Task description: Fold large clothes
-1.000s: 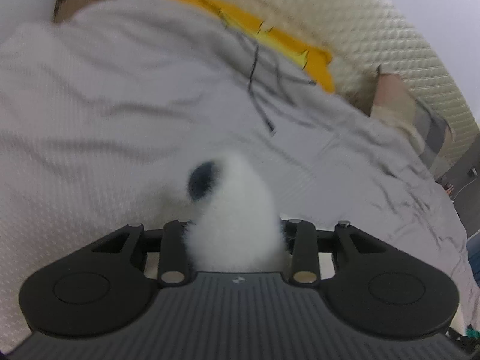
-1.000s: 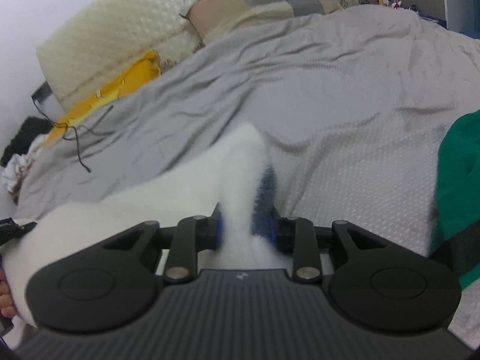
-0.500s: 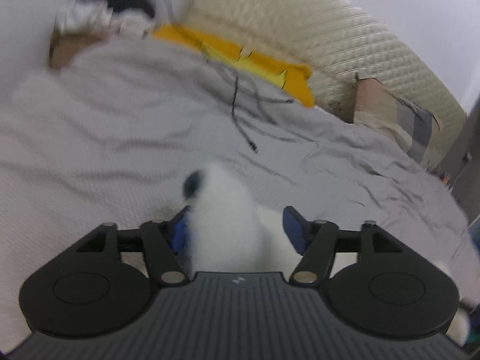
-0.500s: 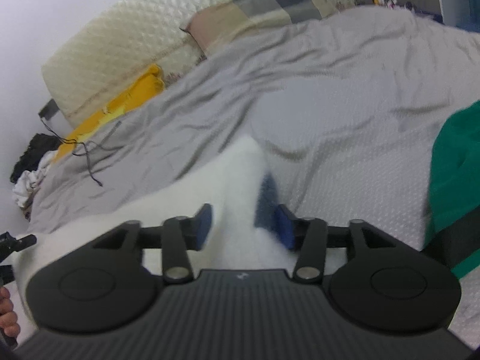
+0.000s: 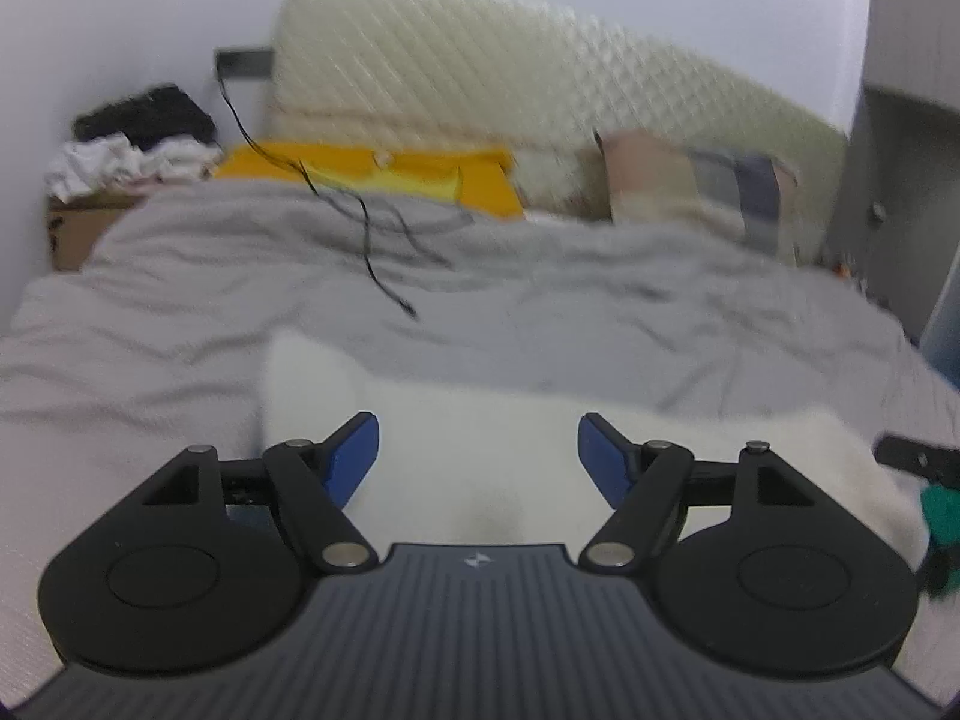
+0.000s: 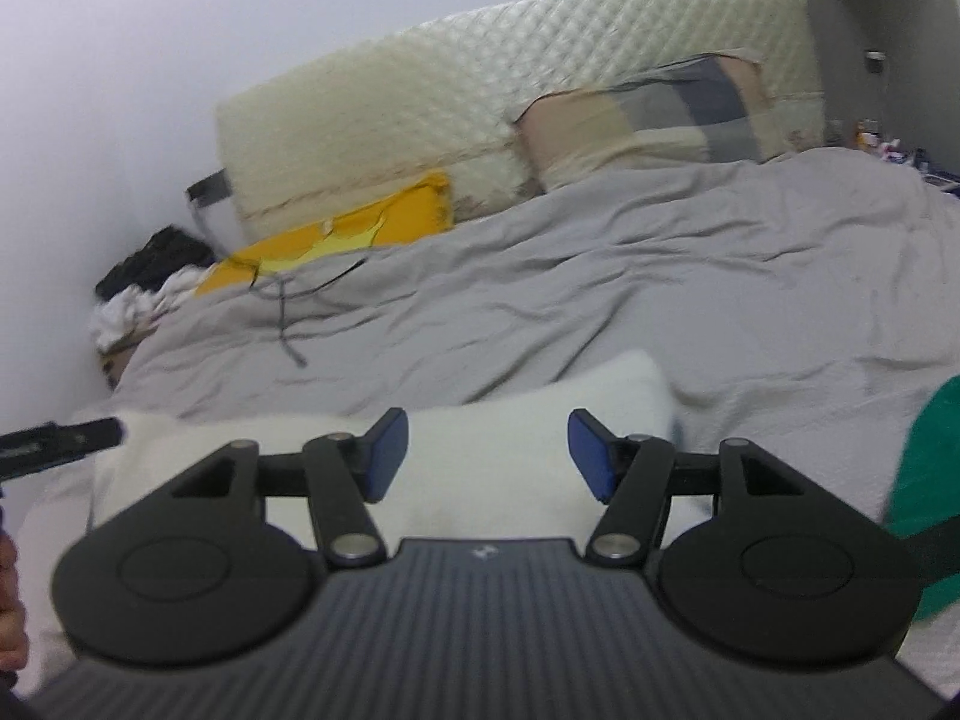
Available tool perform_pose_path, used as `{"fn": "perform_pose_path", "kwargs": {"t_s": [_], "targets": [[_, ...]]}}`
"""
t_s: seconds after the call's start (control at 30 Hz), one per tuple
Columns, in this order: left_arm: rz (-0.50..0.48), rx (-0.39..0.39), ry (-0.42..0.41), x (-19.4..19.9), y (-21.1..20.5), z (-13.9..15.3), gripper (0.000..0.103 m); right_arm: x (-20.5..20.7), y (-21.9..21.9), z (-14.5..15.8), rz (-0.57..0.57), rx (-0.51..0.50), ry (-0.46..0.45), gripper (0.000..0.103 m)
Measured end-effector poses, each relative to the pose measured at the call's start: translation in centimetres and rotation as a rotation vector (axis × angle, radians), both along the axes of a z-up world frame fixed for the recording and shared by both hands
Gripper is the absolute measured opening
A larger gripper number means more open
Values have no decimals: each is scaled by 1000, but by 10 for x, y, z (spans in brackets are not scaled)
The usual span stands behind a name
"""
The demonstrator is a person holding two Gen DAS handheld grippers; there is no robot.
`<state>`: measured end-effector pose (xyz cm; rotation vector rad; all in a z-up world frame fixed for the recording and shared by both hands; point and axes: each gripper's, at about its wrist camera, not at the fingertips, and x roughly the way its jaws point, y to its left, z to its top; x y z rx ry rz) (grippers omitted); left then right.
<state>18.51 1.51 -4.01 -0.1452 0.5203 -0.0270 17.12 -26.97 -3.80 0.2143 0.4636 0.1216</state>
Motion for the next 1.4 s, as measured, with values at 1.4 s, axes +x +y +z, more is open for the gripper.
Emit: {"fn": "perform_pose_path", "kwargs": {"t_s": [1.4], "targets": [[175,-762,440,-9,71,-101,92,13,31,-44,83,-8,218,68]]}}
